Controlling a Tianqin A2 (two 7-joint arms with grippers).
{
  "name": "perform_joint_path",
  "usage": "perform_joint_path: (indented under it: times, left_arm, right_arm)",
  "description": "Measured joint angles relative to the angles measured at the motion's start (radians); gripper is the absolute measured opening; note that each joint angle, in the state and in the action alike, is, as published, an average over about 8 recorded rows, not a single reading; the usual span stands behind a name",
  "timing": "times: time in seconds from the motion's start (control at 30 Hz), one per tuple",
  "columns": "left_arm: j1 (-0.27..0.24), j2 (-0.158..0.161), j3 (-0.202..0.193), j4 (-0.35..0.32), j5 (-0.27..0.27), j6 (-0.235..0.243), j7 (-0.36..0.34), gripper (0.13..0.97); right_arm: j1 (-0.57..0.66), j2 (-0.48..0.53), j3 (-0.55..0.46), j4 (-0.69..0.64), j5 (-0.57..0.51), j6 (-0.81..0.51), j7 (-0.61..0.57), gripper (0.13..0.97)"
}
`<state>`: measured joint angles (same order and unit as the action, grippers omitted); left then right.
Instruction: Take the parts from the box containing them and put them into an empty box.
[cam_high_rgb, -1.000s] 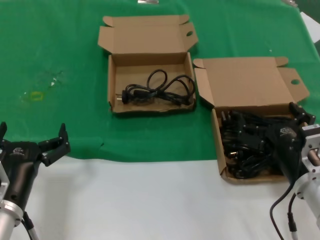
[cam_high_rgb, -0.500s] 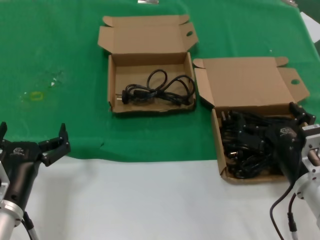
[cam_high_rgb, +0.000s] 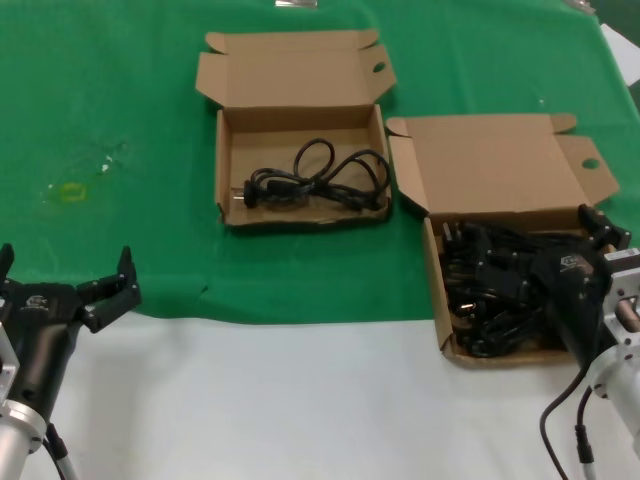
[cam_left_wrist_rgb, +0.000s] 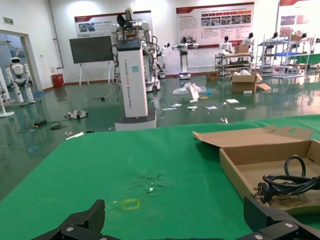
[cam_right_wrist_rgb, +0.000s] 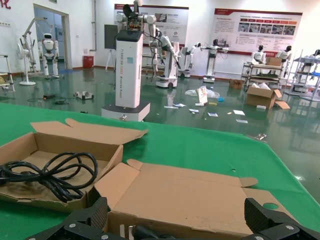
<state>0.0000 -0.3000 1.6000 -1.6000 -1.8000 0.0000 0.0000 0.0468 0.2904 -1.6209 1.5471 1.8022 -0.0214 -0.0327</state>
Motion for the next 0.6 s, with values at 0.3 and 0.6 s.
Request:
perform_joint_path:
  times: [0.3, 0.6]
  left_arm:
    - [0.0, 0.0, 0.0, 0.0, 0.0, 0.0, 0.0, 0.966]
    - [0.0, 0.0, 0.0, 0.0, 0.0, 0.0, 0.0, 0.966]
  right_arm:
    - [0.0, 0.0, 0.0, 0.0, 0.0, 0.0, 0.0, 0.966]
    - [0.0, 0.0, 0.0, 0.0, 0.0, 0.0, 0.0, 0.966]
